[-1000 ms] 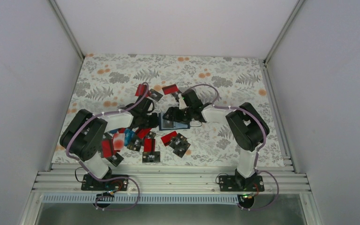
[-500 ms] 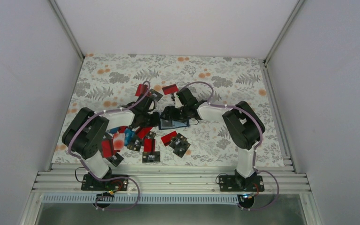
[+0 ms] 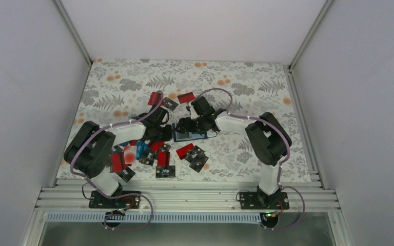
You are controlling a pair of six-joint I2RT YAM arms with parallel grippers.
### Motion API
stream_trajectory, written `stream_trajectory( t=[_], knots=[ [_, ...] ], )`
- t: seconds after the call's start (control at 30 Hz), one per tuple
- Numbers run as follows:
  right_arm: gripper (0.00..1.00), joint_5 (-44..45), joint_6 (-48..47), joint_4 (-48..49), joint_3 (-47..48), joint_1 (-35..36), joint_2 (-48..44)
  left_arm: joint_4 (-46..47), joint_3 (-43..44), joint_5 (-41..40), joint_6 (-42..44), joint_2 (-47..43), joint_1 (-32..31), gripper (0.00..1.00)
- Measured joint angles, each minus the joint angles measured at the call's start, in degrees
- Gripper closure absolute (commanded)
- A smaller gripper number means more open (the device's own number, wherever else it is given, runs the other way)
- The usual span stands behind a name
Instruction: Put the credit cards into the card holder
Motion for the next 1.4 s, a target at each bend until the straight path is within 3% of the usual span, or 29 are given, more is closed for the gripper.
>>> stream_trajectory(
  t=[0.17, 0.43, 0.8, 1.4],
  knots=[
    [0.13, 1.36, -0.48, -1.05, -2.14, 0.04, -5.18, -3.63, -1.79, -2.19, 0.24, -5.35, 0.0, 0.7],
    [0.13, 1.92, 1.68, -1.2, -10.58, 1.09, -14.34, -8.35, -5.55, -5.2, -0.79, -11.45, -2.95, 0.71],
    [0.15, 2.6, 12.02, 0.94, -23.8, 11.54, -26.29, -10.86, -11.43, -9.62, -8.41, -15.93, -13.6, 0.73],
    [0.2, 2.69, 32.61, 10.1, -26.47, 27.3, -19.54, -10.36, -14.03, -15.54, -20.0, -18.75, -26.29, 0.74]
  ],
)
